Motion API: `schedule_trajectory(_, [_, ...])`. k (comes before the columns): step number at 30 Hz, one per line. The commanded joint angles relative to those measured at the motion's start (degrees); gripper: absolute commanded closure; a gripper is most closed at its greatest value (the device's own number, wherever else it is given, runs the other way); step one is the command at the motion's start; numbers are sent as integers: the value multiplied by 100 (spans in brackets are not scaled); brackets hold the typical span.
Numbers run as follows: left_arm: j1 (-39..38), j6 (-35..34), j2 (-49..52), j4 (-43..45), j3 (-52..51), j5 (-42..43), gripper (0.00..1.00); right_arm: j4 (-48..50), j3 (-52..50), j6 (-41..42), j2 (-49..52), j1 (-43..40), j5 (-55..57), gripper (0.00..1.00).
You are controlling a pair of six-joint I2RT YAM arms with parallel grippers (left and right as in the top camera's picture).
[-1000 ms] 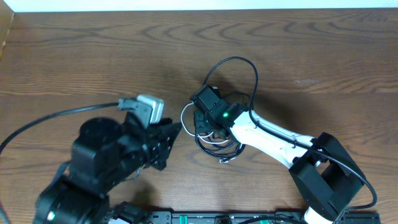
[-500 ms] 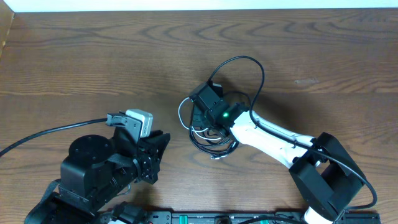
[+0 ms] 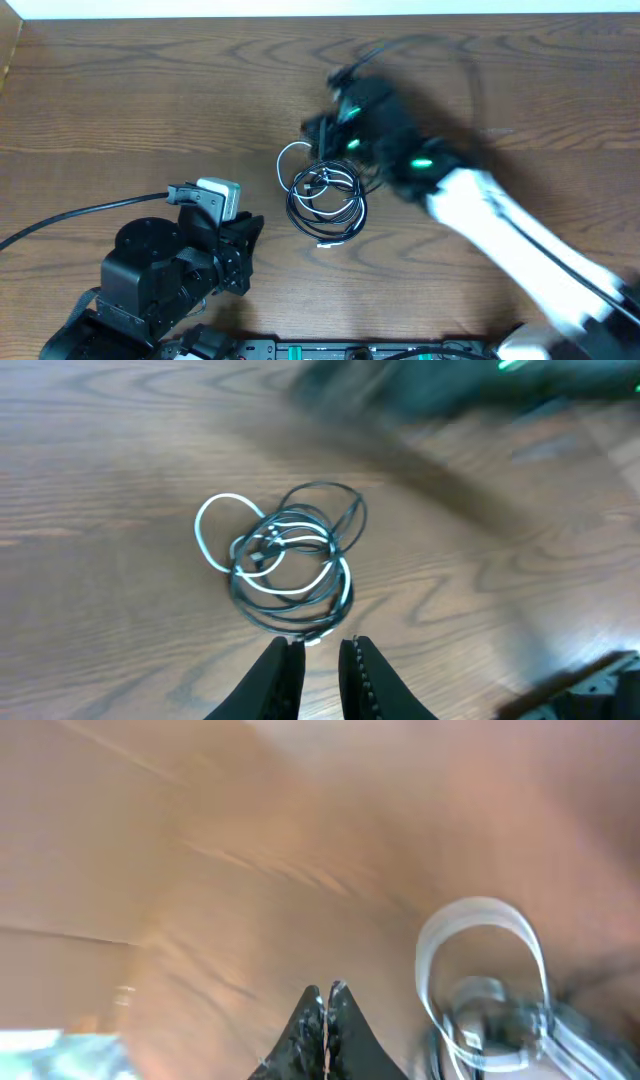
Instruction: Untangle cables
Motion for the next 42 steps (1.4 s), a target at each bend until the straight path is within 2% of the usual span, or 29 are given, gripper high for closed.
schedule_trajectory(1, [-17, -46, 33, -20, 7, -275, 81, -345, 481, -1185, -1051, -210, -275, 99])
schedule_trajectory(4, [-17, -48, 83, -28, -39, -273, 81, -1058, 520, -1333, -1639, -269, 627, 98])
schedule_trajectory(5, [-17, -48, 111, -28, -42, -275, 86, -1338, 516, -1329, -1738, -267, 931, 98])
schedule_trajectory(7, [-20, -50, 192, -20, -44, -389, 88, -2022, 514, -1314, -1825, -262, 1447, 98])
schedule_trajectory(9, [-17, -52, 289, -46, -46, -669, 92, -2782, 459, -1246, -1766, -264, 1886, 99])
schedule_trajectory(12, [-17, -72, 487, -68, -46, -852, 92, -3713, 184, -1244, -1493, -271, 2299, 99])
schedule_trajectory(16, [-17, -72, 750, -181, -46, -848, 92, -4365, -278, -1246, -942, -317, 2374, 94])
schedule_trajectory(19, [-20, -74, 927, -293, -46, -846, 92, -4380, -590, -1248, -542, -317, 2149, 76])
schedule_trajectory(20, [-20, -76, 975, -332, -46, -844, 92, -4339, -686, -1250, -372, -317, 2026, 67])
schedule_trajectory(21, [-20, -79, 1056, -391, -46, -807, 92, -4223, -798, -1250, -42, -302, 1843, 52])
schedule_trajectory(24, [-20, -96, 1137, -413, -46, -671, 91, -3947, -857, -1250, 516, -212, 1515, 39])
schedule_trajectory(26, [-20, -96, 1167, -417, -46, -651, 83, -3718, -857, -1255, 903, -149, 1259, 37])
schedule_trajectory(27, [-20, -96, 1178, -431, -46, -651, 75, -3606, -857, -1255, 1073, -114, 1121, 37])
schedule_trajectory(29, [-20, -96, 1191, -450, -46, -651, 68, -3355, -857, -1276, 1416, -31, 841, 38])
schedule_trajectory(35, [-20, -96, 1196, -455, -46, -651, 64, -2667, -855, -1266, 2046, 249, 671, 39])
schedule_trajectory(39, [-20, -96, 1196, -455, -46, -651, 64, -2286, -855, -1268, 2090, 328, 658, 37])
schedule_trajectory(42, [-20, -96, 1196, -455, -46, -651, 63, -2000, -857, -1266, 2120, 337, 678, 40])
